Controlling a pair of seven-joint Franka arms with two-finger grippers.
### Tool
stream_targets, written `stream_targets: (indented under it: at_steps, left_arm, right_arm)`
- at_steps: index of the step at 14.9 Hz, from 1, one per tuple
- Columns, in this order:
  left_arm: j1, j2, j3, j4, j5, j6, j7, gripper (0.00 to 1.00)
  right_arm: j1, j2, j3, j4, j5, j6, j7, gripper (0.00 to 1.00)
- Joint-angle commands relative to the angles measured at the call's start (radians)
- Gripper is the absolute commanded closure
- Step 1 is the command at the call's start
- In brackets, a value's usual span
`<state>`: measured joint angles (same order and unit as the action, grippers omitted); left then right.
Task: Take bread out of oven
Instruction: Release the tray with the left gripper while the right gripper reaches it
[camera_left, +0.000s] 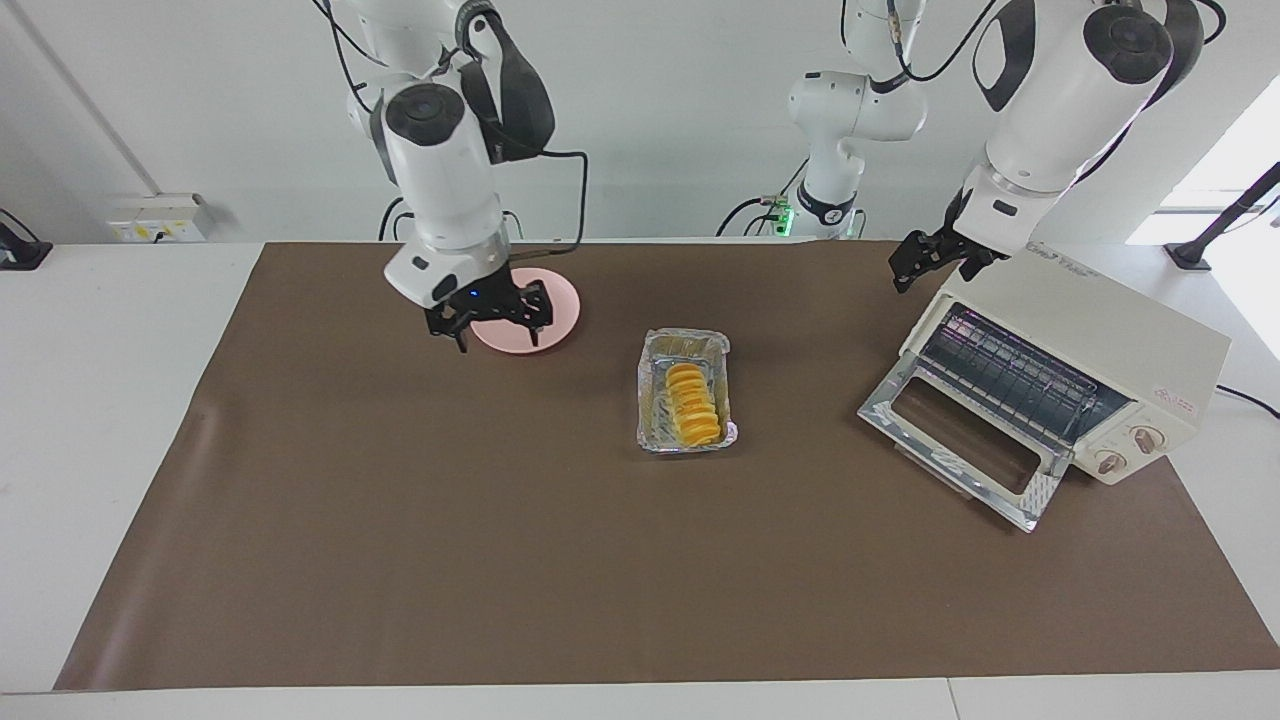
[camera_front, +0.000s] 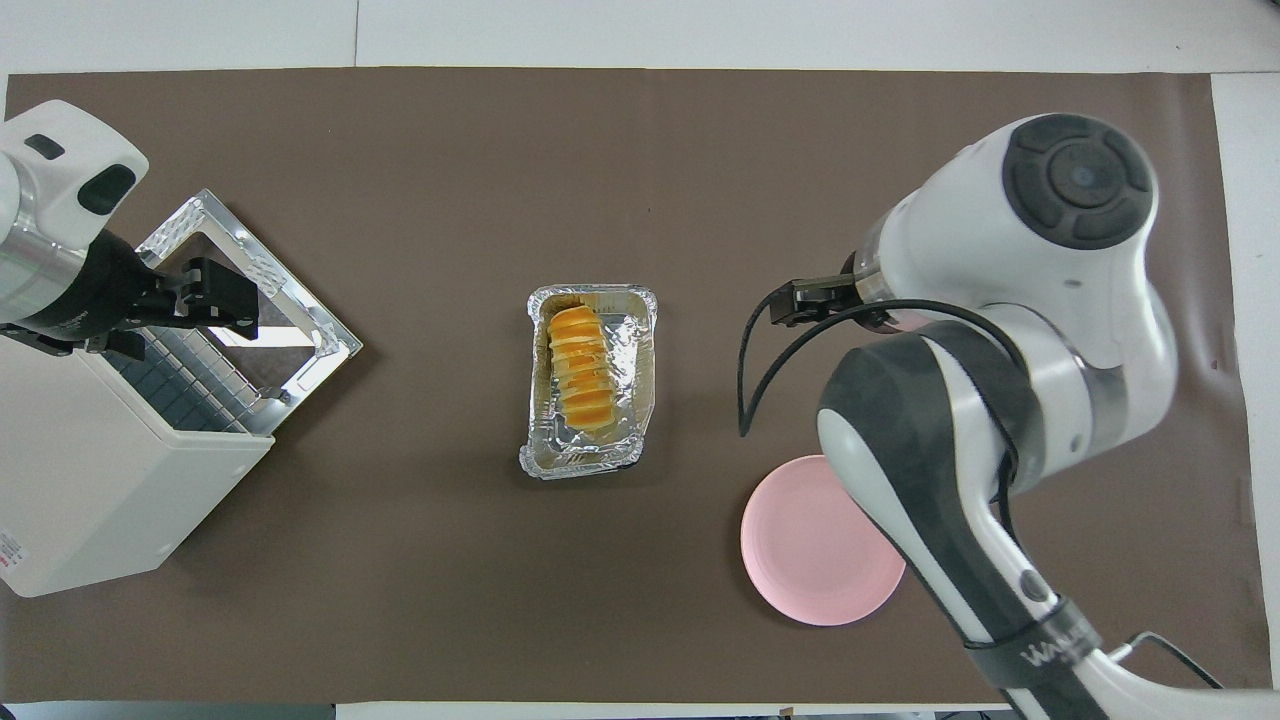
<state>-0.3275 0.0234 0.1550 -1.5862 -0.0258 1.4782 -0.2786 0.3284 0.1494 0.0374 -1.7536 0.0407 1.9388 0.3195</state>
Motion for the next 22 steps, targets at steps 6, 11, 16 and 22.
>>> stream_targets:
  at_steps: [6, 11, 16, 22]
  left_arm:
    - [0.099, -0.033, -0.022, -0.012, 0.020, -0.048, 0.110, 0.00]
    - [0.133, -0.039, -0.025, -0.017, 0.020, -0.068, 0.176, 0.00]
    - [0.182, -0.054, -0.067, -0.035, 0.020, -0.071, 0.202, 0.00]
    - [0.189, -0.045, -0.094, -0.037, 0.020, -0.049, 0.205, 0.00]
  right_arm:
    - [0.195, 0.231, -0.002, -0.015, 0.146, 0.318, 0.394, 0.00]
    - [0.230, 0.248, -0.002, -0.122, 0.278, 0.469, 0.392, 0.00]
    - [0.232, 0.236, 0.006, -0.162, 0.278, 0.460, 0.391, 0.02]
    - [0.230, 0.226, 0.009, -0.191, 0.278, 0.459, 0.385, 0.26]
